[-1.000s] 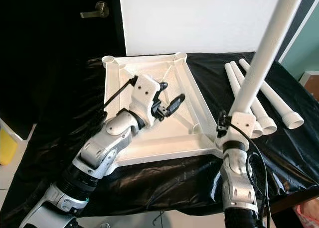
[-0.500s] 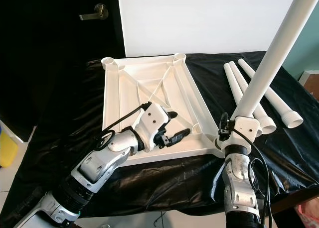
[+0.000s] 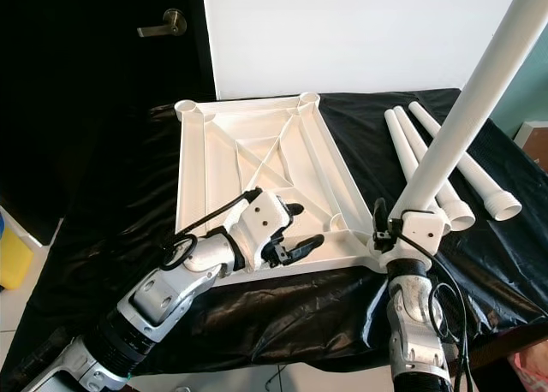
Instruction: Building children table
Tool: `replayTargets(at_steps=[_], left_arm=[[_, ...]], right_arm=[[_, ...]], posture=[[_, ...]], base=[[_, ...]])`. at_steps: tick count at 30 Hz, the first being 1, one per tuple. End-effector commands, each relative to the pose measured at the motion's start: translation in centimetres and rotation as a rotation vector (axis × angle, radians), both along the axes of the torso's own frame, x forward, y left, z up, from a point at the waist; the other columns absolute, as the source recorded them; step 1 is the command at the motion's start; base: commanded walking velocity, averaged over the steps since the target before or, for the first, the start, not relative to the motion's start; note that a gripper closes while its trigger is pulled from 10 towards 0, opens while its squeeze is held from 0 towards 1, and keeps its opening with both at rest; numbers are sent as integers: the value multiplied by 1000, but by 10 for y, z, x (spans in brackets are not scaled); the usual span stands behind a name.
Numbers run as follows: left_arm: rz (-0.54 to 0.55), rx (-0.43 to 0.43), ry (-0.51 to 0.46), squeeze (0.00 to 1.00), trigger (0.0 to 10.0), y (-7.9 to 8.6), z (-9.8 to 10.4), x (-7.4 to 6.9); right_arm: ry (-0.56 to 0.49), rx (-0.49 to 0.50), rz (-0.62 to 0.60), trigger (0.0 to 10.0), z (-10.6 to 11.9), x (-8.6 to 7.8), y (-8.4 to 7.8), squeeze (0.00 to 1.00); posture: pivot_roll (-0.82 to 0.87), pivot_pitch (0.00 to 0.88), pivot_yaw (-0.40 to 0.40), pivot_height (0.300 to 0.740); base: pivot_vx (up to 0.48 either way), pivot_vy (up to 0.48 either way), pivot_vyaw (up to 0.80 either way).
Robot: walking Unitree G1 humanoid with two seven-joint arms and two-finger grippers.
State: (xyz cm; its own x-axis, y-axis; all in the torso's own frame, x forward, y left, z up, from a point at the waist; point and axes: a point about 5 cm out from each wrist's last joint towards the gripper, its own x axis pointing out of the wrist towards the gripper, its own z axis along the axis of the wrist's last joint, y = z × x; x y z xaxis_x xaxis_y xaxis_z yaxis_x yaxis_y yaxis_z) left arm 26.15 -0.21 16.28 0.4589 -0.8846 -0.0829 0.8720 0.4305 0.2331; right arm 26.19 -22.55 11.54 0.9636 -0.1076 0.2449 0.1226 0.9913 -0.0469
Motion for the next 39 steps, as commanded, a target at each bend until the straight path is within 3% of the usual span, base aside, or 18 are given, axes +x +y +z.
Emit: replayTargets(at_steps=[1, 12, 20, 29, 39], left_arm=[[-121, 32, 15, 0, 10000, -2, -3, -7], [-111, 32, 6, 0, 10000, -1, -1, -6], [-108, 29, 0, 0, 10000, 0, 1, -5], [-113, 27, -6, 0, 10000, -1, 4, -5], [-114, 20, -9, 0, 10000, -1, 6, -6]], right_arm=[[79, 26, 34, 10000, -19, -4, 5, 0], [100, 13, 99, 10000, -28, -6, 4, 0], [131, 96, 129, 10000, -33, -3, 5, 0], [254, 121, 95, 10000, -37, 8, -1, 0], [289, 112, 111, 10000, -41, 8, 3, 0]], posture=[[-19, 0, -1, 740], [-15, 0, -3, 740], [-13, 1, -1, 740], [-17, 6, 6, 740], [-17, 9, 5, 740]], base=[[0, 0, 0], [0, 0, 0], [0, 0, 0], [0, 0, 0], [0, 0, 0]])
